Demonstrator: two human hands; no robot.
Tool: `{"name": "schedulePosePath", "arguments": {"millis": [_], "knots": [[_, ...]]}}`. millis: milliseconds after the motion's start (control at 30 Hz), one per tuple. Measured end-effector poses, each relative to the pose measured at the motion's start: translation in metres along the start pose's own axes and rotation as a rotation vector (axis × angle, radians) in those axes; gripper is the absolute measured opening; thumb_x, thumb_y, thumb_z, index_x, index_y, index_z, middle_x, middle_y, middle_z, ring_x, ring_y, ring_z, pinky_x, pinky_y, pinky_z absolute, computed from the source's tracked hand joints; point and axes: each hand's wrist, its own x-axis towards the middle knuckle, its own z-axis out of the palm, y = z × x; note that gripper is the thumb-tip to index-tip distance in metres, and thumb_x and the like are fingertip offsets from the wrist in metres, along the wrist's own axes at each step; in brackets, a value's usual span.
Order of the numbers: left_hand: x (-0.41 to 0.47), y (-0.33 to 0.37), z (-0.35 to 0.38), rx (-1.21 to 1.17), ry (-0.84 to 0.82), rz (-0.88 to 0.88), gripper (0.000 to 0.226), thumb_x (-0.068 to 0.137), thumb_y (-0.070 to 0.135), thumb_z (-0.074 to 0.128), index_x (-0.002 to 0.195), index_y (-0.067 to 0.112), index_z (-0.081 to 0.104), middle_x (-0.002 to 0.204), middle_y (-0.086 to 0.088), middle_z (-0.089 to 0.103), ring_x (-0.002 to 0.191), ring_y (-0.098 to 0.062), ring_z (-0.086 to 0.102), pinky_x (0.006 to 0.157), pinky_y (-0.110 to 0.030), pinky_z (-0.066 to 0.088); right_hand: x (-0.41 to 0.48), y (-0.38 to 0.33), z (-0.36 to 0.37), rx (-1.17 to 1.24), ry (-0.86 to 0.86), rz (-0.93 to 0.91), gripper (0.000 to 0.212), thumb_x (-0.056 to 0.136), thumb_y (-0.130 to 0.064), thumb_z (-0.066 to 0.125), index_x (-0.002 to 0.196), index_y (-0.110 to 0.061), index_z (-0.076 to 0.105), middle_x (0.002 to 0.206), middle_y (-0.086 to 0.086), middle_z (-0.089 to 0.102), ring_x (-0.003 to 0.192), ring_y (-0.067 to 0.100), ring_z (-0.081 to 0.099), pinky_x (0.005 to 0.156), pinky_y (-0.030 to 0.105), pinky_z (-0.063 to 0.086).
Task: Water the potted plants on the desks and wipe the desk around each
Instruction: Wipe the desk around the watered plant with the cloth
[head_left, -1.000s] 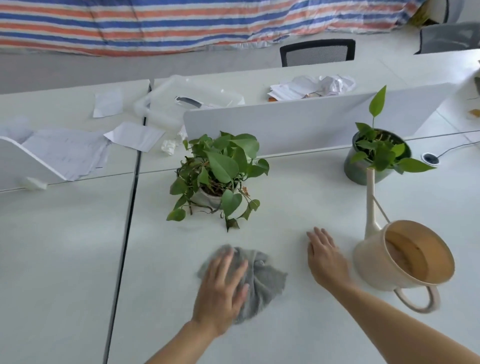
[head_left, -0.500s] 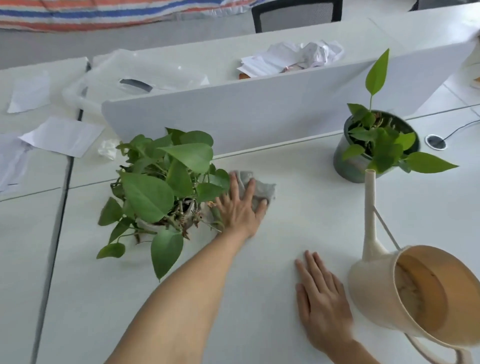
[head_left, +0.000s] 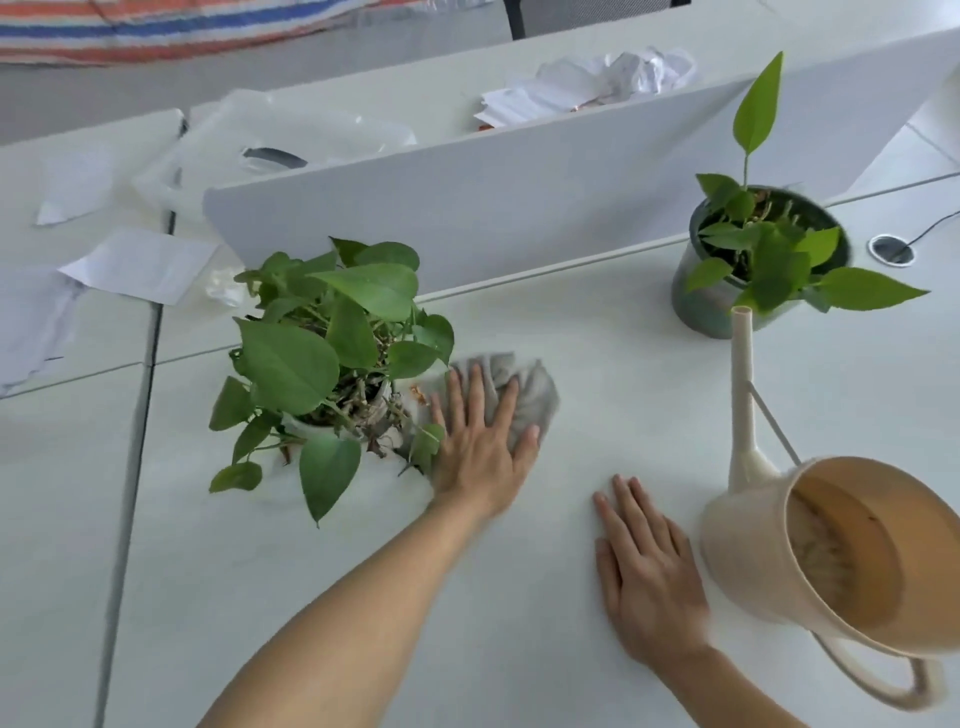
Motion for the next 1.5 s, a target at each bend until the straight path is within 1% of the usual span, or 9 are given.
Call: {"name": "schedulePosePath", "arguments": {"millis": [200, 267, 400, 533, 767, 1000, 1267, 1367, 1500], "knots": [[-0.099, -0.031, 0.009, 0.042, 0.018, -0.045, 0.064, 0.095, 0.059, 0.023, 0.152, 0.030, 0.024, 0.161, -0.013, 0.011, 0.148, -0.035, 0.013, 0.117, -0.054, 0.015, -0.003, -0.002, -0.001, 0.000, 0.009, 0.003, 0.059, 0.106, -0.034, 0.017, 0.136, -0.007, 0.060, 0.150, 0.012, 0.049, 0.140, 0.027, 0.044, 0.105, 0.040, 0.034], [-0.078, -0.031, 0.003, 0.027, 0.004, -0.097, 0.066, 0.094, 0.060, 0.018, 0.152, 0.029, 0.026, 0.160, -0.014, 0.015, 0.146, -0.038, 0.018, 0.117, -0.055, 0.013, -0.005, -0.003, 0.000, 0.005, 0.021, 0.001, 0.059, 0.106, -0.033, 0.017, 0.135, -0.007, 0.061, 0.150, 0.013, 0.049, 0.139, 0.028, 0.044, 0.104, 0.041, 0.036], [0.009, -0.017, -0.007, -0.109, 0.000, -0.240, 0.073, 0.090, 0.062, 0.009, 0.154, 0.029, 0.010, 0.161, -0.015, -0.009, 0.148, -0.037, -0.008, 0.118, -0.056, 0.002, -0.004, -0.002, 0.002, 0.009, 0.025, -0.019, 0.058, 0.106, -0.033, 0.017, 0.135, -0.007, 0.061, 0.151, 0.013, 0.048, 0.141, 0.028, 0.043, 0.105, 0.041, 0.035], [0.096, 0.016, -0.013, -0.040, 0.051, -0.330, 0.071, 0.094, 0.059, 0.022, 0.155, 0.022, 0.014, 0.160, -0.023, 0.000, 0.146, -0.042, -0.001, 0.117, -0.053, -0.001, -0.005, -0.001, 0.003, 0.031, 0.050, -0.034, 0.056, 0.106, -0.032, 0.021, 0.134, -0.008, 0.062, 0.150, 0.013, 0.049, 0.142, 0.027, 0.041, 0.103, 0.041, 0.036], [0.114, 0.031, -0.007, 0.097, -0.064, 0.038, 0.067, 0.094, 0.063, 0.017, 0.153, 0.035, 0.003, 0.161, -0.010, -0.015, 0.146, -0.036, -0.017, 0.117, -0.056, -0.009, -0.004, 0.005, 0.003, 0.010, 0.008, -0.044, 0.054, 0.105, -0.031, 0.022, 0.135, -0.009, 0.061, 0.152, 0.012, 0.047, 0.143, 0.026, 0.039, 0.105, 0.040, 0.034], [-0.071, -0.030, 0.002, 0.056, -0.039, 0.223, 0.066, 0.095, 0.065, 0.018, 0.153, 0.038, 0.003, 0.161, -0.003, -0.017, 0.147, -0.026, -0.021, 0.119, -0.050, -0.005, 0.000, 0.006, -0.004, -0.007, -0.025, -0.021, 0.061, 0.106, -0.038, 0.017, 0.136, -0.008, 0.060, 0.151, 0.012, 0.047, 0.143, 0.026, 0.039, 0.105, 0.044, 0.034], [-0.175, -0.213, -0.020, 0.053, -0.018, -0.384, 0.075, 0.083, 0.074, -0.003, 0.151, 0.042, -0.011, 0.159, 0.001, -0.024, 0.145, -0.021, -0.026, 0.120, -0.047, -0.009, -0.001, 0.001, -0.003, 0.029, -0.004, 0.008, 0.060, 0.096, -0.036, 0.027, 0.140, -0.008, 0.055, 0.154, 0.015, 0.042, 0.145, 0.031, 0.036, 0.109, 0.049, 0.034], [-0.202, -0.217, -0.015, 0.030, 0.005, -0.520, 0.079, 0.082, 0.072, -0.004, 0.153, 0.037, -0.007, 0.161, -0.004, -0.019, 0.147, -0.025, -0.019, 0.120, -0.049, -0.005, -0.001, -0.001, -0.001, 0.040, 0.000, 0.014, 0.061, 0.095, -0.038, 0.025, 0.141, -0.009, 0.054, 0.155, 0.015, 0.042, 0.146, 0.032, 0.035, 0.110, 0.049, 0.033], [-0.254, -0.171, 0.009, 0.053, 0.057, -0.462, 0.076, 0.089, 0.066, 0.009, 0.154, 0.027, 0.012, 0.162, -0.015, 0.000, 0.148, -0.036, -0.002, 0.119, -0.054, 0.007, -0.003, -0.002, 0.001, -0.005, -0.029, 0.017, 0.065, 0.096, -0.040, 0.020, 0.145, -0.010, 0.050, 0.157, 0.015, 0.039, 0.147, 0.031, 0.032, 0.112, 0.047, 0.031]]}}
